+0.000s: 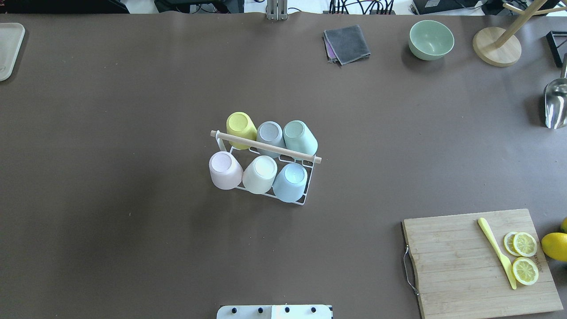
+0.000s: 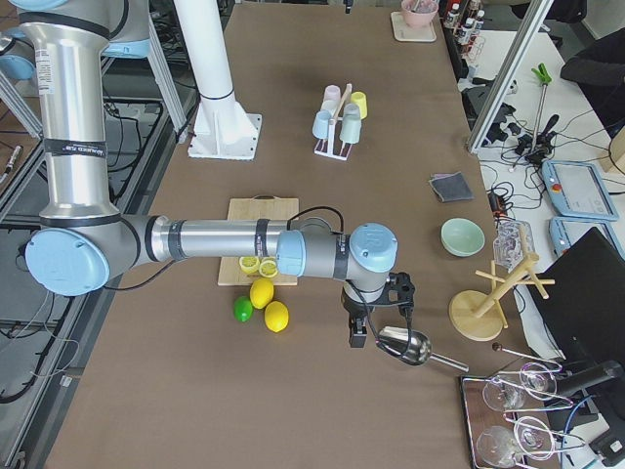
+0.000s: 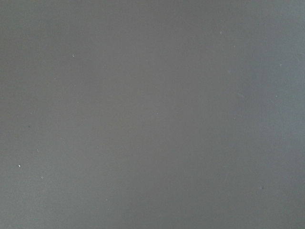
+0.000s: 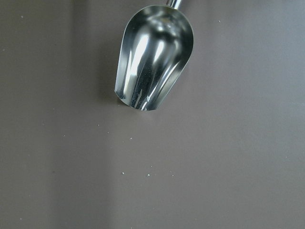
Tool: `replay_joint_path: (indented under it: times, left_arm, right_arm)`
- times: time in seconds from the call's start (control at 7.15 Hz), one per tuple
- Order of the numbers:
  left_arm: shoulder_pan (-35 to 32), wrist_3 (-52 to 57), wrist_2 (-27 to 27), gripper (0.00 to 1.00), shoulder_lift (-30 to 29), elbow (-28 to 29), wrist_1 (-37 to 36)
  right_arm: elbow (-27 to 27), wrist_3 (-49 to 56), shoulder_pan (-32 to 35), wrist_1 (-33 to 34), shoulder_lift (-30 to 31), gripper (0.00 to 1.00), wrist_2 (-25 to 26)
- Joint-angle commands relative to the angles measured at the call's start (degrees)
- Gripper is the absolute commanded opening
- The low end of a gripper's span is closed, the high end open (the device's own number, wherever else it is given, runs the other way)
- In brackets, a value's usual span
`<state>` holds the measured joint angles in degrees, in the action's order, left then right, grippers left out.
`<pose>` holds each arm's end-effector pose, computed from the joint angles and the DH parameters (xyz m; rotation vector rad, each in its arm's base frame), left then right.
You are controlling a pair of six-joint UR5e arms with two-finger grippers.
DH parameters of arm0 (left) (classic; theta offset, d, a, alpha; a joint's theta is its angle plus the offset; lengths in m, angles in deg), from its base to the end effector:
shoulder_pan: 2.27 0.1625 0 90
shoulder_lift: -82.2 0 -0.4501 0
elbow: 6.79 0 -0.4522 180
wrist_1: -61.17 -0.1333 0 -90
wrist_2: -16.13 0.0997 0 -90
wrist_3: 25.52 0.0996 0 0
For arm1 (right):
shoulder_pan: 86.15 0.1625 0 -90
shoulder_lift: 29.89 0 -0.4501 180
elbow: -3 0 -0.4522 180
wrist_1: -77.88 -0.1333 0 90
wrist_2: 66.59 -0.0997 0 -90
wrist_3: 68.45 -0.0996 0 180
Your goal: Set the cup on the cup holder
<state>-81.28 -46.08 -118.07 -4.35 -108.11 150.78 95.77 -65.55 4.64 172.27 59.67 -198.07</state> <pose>0.0382 -0.5315 0.6077 -0.0901 0.7753 -0.1081 0.0749 -0.5521 0.6639 0.0036 -0.7242 -0.0277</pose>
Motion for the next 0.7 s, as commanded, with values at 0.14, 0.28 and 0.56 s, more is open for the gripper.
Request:
replay_joint_path:
  times: [0.14,0.28,0.56]
  left_arm:
    - [-0.1,0.0,0.0,0.99,0.3,-0.1,0.0]
    - [-0.2,0.0,0.0,0.99,0.4,0.1,-0.1]
    - [-0.1,0.0,0.0,0.99,0.4,-0.3,-0.1]
  right_arm:
    - [-0.1,-0.1,0.0,0.0,0.1,1.0,0.0]
    - [-0.1,-0.1,0.0,0.0,0.0,1.0,0.0]
    - [-0.1,-0.1,0.0,0.0,0.1,1.0,-0.1]
